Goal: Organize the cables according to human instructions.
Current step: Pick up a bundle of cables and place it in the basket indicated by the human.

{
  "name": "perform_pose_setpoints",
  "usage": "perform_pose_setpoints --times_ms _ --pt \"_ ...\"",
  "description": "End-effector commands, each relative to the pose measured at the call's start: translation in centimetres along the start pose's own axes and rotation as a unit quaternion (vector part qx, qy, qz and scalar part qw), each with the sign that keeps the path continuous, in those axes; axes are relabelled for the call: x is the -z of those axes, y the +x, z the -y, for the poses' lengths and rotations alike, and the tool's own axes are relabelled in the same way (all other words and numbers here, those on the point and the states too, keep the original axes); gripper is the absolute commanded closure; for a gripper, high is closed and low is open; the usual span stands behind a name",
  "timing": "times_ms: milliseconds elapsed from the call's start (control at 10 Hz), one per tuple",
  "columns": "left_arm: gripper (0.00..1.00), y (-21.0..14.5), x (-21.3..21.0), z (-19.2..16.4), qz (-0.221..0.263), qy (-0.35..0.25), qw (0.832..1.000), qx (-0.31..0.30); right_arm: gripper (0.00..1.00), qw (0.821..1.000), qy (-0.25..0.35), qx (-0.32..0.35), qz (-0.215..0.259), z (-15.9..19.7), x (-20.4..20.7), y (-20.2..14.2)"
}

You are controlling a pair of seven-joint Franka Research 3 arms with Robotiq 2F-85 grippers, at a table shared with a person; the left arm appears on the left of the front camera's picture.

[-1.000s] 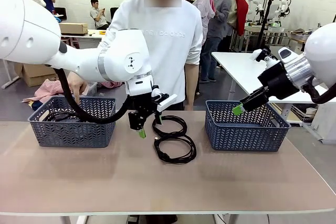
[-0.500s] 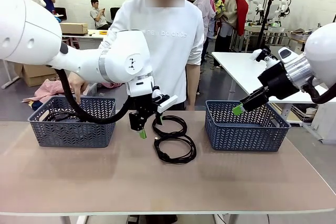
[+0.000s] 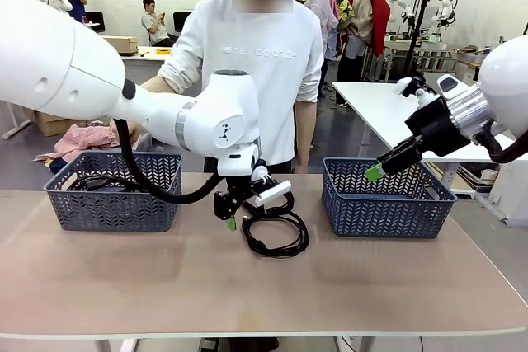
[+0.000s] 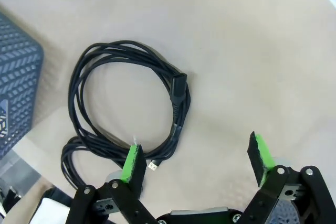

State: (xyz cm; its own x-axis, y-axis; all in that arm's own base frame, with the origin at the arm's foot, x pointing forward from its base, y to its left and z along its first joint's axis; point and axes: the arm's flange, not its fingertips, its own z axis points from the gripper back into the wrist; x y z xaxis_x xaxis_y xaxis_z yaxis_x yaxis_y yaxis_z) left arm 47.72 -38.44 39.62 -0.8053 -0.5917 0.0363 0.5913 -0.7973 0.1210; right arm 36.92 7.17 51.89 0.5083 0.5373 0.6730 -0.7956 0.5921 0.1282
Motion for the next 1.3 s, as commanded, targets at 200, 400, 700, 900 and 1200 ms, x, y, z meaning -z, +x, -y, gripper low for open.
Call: perform_pose_setpoints --times_ms 200,400,700,900,1200 --pt "0.0 -0.3 2.6 -0.3 -0.003 -0.016 1.0 0.024 0.0 1.0 0.011 -0.008 0.014 0.3 0.3 -0.1" --pt "0.0 -0.5 3.9 -0.7 0.005 -0.019 1.0 0.024 0.0 1.0 0.011 -0.008 0.014 0.3 0.3 -0.1" --pt "0.0 -1.2 5.3 -1.0 -0.001 -0.03 0.999 0.016 0.0 1.0 0.011 -0.008 0.014 0.3 0.3 -0.1" --pt "0.0 -1.6 6.3 -1.6 0.003 -0.033 0.999 0.01 0.0 1.0 0.011 -0.008 0.014 0.3 0.3 -0.1" --pt "0.0 -2.0 7.3 -2.4 0.005 -0.04 0.999 0.012 0.0 1.0 0.011 -0.008 0.014 0.3 0.3 -0.1"
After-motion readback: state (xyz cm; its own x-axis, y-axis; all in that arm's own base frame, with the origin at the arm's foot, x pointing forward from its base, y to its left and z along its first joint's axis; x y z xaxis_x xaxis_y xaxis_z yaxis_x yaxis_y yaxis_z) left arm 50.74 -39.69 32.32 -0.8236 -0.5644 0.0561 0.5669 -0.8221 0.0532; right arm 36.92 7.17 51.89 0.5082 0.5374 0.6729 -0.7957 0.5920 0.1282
